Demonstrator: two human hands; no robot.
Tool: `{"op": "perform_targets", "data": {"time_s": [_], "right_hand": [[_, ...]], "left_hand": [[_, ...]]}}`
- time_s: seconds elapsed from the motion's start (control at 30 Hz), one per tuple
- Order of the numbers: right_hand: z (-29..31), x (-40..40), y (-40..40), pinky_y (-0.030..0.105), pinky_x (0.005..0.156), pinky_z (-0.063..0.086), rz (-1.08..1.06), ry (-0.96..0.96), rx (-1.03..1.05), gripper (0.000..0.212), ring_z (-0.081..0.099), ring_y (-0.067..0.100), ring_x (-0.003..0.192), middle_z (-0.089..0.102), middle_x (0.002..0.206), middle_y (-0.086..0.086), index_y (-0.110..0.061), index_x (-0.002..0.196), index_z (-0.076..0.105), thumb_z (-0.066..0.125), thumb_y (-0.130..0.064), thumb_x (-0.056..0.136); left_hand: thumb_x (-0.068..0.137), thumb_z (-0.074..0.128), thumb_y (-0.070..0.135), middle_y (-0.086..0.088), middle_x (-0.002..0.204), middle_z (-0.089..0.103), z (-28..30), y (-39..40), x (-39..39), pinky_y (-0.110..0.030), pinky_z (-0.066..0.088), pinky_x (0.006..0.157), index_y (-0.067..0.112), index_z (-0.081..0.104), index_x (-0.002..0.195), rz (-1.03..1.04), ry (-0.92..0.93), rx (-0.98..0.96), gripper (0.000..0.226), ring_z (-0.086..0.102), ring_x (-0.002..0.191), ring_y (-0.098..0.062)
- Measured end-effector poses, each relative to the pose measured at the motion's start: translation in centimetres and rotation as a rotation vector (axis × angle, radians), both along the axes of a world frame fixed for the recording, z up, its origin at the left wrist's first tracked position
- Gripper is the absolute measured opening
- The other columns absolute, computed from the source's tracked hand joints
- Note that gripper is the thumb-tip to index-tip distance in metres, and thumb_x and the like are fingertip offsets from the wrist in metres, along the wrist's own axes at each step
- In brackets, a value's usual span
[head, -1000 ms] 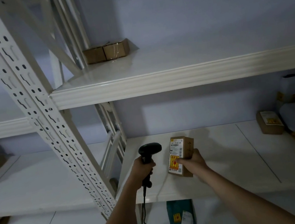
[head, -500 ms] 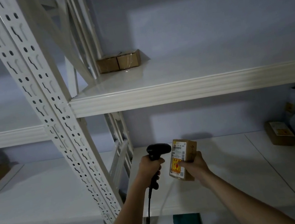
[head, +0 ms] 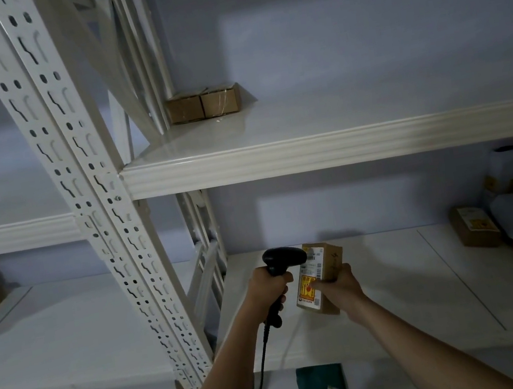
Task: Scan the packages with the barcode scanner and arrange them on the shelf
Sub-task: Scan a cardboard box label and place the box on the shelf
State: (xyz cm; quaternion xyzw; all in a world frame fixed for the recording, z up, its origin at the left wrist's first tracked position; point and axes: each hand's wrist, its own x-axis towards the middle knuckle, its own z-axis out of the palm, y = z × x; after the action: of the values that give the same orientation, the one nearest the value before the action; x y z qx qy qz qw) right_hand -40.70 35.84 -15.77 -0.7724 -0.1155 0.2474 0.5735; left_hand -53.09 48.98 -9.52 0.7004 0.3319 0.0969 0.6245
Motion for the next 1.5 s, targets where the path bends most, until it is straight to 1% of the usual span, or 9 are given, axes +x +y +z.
{"op": "perform_targets", "data": {"time_s": [0.33, 0.5, 0.7, 0.77, 0.9, 1.13, 1.23, 1.37, 1.5], "right_hand": [[-0.1, -0.2, 0.1, 0.037, 0.086, 0.054, -0.011, 0.013, -0.018, 0.058, 0.061, 0.021, 0.101, 0.058, 0.115, 0.000, -0.020, 0.119, 0.036, 0.080, -0.019, 0.081], [0.0, -0.2, 0.2, 0.040, 0.088, 0.056, -0.039, 0.030, -0.004, 0.059, 0.066, 0.024, 0.105, 0.064, 0.121, 0.003, -0.018, 0.122, 0.040, 0.082, -0.021, 0.080], [-0.6, 0.6, -0.3, 0.047, 0.090, 0.058, -0.061, 0.132, 0.007, 0.066, 0.070, 0.025, 0.101, 0.068, 0.121, 0.007, -0.015, 0.131, 0.043, 0.082, -0.025, 0.079], [-1.0, 0.7, -0.6, 0.042, 0.081, 0.061, -0.069, 0.177, 0.006, 0.067, 0.071, 0.022, 0.096, 0.069, 0.118, 0.007, -0.014, 0.132, 0.042, 0.083, -0.026, 0.079], [-1.3, 0.7, -1.0, 0.033, 0.061, 0.058, -0.097, 0.273, -0.018, 0.065, 0.069, 0.017, 0.086, 0.068, 0.106, 0.004, -0.018, 0.120, 0.032, 0.082, -0.030, 0.081], [-2.1, 1.5, -1.2, 0.037, 0.066, 0.061, -0.108, 0.386, 0.005, 0.069, 0.070, 0.024, 0.097, 0.068, 0.119, 0.009, -0.014, 0.138, 0.040, 0.080, -0.027, 0.084], [-2.6, 2.0, -1.4, 0.049, 0.086, 0.060, -0.105, 0.406, 0.021, 0.061, 0.070, 0.027, 0.101, 0.072, 0.113, 0.008, -0.013, 0.137, 0.051, 0.079, -0.025, 0.084], [-3.2, 2.0, -1.5, 0.048, 0.090, 0.058, -0.070, 0.432, 0.021, 0.055, 0.071, 0.029, 0.103, 0.073, 0.116, 0.010, -0.012, 0.135, 0.058, 0.077, -0.029, 0.086], [-3.6, 2.0, -1.5, 0.039, 0.075, 0.062, -0.067, 0.442, 0.049, 0.050, 0.074, 0.028, 0.096, 0.076, 0.111, 0.009, -0.013, 0.133, 0.061, 0.076, -0.027, 0.087]], "left_hand": [[0.082, 0.063, 0.012, -0.008, 0.061, 0.055, -0.4, 0.3, -0.1, -0.028, 0.046, 0.049, -0.003, 0.064, 0.100, -0.003, -0.008, -0.020, 0.023, 0.048, 0.047, -0.018], [0.082, 0.063, 0.002, -0.009, 0.064, 0.053, -1.5, 1.1, -0.6, -0.029, 0.048, 0.050, 0.000, 0.061, 0.091, 0.016, -0.011, -0.088, 0.009, 0.050, 0.049, -0.019], [0.084, 0.054, -0.016, -0.019, 0.079, 0.053, -5.2, 2.3, -1.8, -0.040, 0.050, 0.071, -0.010, 0.054, 0.102, 0.157, -0.069, -0.363, 0.019, 0.054, 0.067, -0.029], [0.085, 0.059, -0.014, -0.019, 0.079, 0.055, -6.8, 2.6, -1.9, -0.041, 0.049, 0.073, -0.011, 0.056, 0.101, 0.240, -0.066, -0.390, 0.016, 0.055, 0.068, -0.029], [0.083, 0.071, -0.003, -0.018, 0.089, 0.062, -9.5, 2.9, -1.4, -0.036, 0.049, 0.080, -0.006, 0.067, 0.092, 0.412, 0.000, -0.303, 0.011, 0.060, 0.082, -0.030], [0.086, 0.072, 0.009, -0.024, 0.109, 0.067, -12.8, 3.6, -0.1, -0.042, 0.053, 0.093, -0.006, 0.067, 0.112, 0.406, 0.171, -0.173, 0.031, 0.064, 0.103, -0.038], [0.089, 0.068, 0.021, -0.018, 0.090, 0.066, -13.4, 3.7, 0.3, -0.035, 0.054, 0.077, -0.004, 0.069, 0.100, 0.376, 0.325, -0.089, 0.027, 0.064, 0.084, -0.031], [0.090, 0.068, 0.024, -0.010, 0.074, 0.060, -14.1, 3.3, 0.8, -0.026, 0.043, 0.053, 0.001, 0.064, 0.086, 0.373, 0.396, -0.058, 0.024, 0.057, 0.065, -0.023], [0.089, 0.068, 0.022, -0.020, 0.098, 0.069, -14.4, 3.3, 1.4, -0.033, 0.050, 0.070, -0.005, 0.066, 0.100, 0.346, 0.440, -0.024, 0.029, 0.066, 0.092, -0.032]]}}
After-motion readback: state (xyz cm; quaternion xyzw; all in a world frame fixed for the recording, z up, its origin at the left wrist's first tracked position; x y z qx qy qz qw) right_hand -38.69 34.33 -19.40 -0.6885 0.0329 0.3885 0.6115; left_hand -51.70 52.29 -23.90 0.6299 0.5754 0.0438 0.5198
